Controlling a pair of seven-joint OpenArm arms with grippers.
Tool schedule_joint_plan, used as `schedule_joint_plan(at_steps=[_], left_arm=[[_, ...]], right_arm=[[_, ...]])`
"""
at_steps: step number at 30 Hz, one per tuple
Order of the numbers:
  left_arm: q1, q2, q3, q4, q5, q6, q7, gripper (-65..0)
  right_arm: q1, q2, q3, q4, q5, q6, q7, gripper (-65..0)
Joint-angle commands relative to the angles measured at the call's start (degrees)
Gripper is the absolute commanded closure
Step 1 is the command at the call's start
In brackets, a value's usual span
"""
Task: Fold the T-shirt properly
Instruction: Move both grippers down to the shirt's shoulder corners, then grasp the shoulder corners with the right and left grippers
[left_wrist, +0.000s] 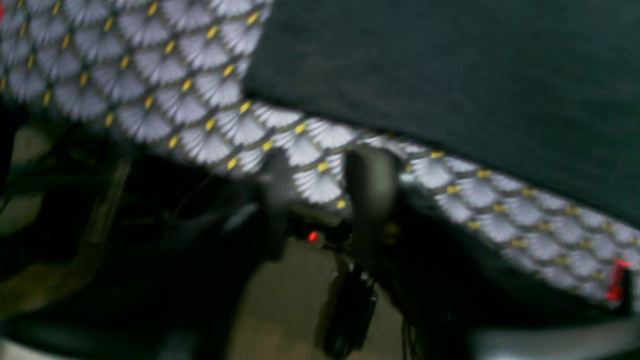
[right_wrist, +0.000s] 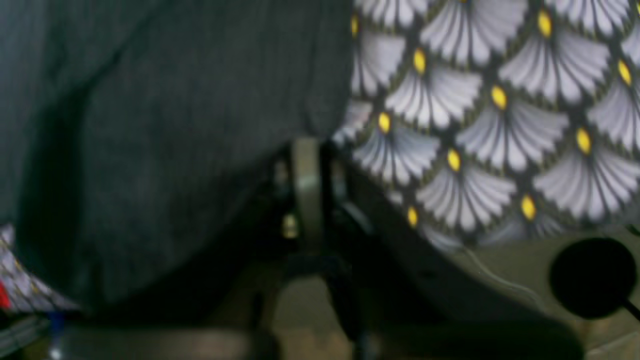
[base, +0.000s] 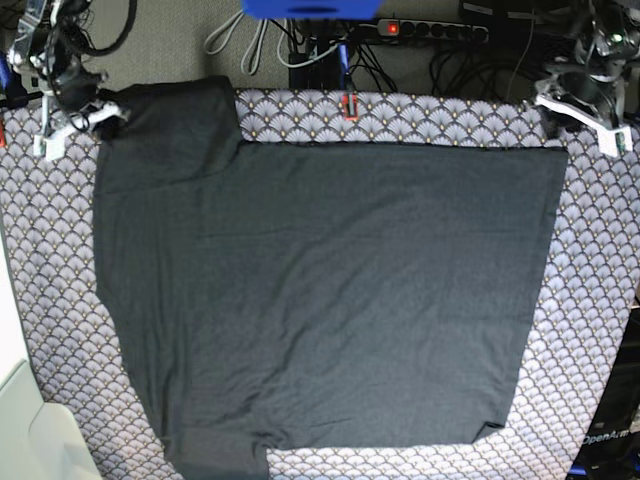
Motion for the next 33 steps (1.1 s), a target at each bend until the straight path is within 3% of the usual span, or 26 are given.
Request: schedule_joint_plan(at_steps=[1, 4, 6, 10, 13, 20, 33], left_arm=[[-0.1, -0.9, -0.3, 0.0, -0.4, -0.3, -0.9, -13.1], [-1.2, -0.9, -0.3, -2.7, -0.5, -0.3, -0.8, -2.2], [-1.4, -0.9, -0.4, -4.1, -0.7, -0.3, -0.8, 0.0], [-1.3, -0.5, -0.4, -4.8, -0.8, -0.3, -0.1, -2.0], [-1.4, -0.6, -0.6, -3.8, -0.8, -0.3, 3.9, -5.0], [-2.5, 0.6, -5.4, -2.6, -0.9, -0.3, 7.3, -20.4], [-11.4, 0.8, -6.1, -5.2, -0.9, -0.3, 7.6, -20.8]], right_arm=[[-1.1, -0.4, -0.5, -2.3, -3.0, -1.0, -5.4, 0.0], [-1.1, -0.4, -0.5, -4.1, -3.0, -1.0, -5.3, 0.0], [-1.4, -0.4, -0.5, -4.2, -3.0, -0.8, -5.0, 0.0], [-1.6, -0.3, 0.0, -4.1, -3.0, 6.2, -4.9, 0.0], [-1.7, -0.2, 0.1, -4.1, -3.0, 9.0, -4.9, 0.0], [-3.0, -1.2, 2.4, 0.1, -3.0, 9.4, -4.9, 0.0], [-2.7, -1.0, 2.0, 0.3, -3.1, 9.4, -4.9, 0.0]])
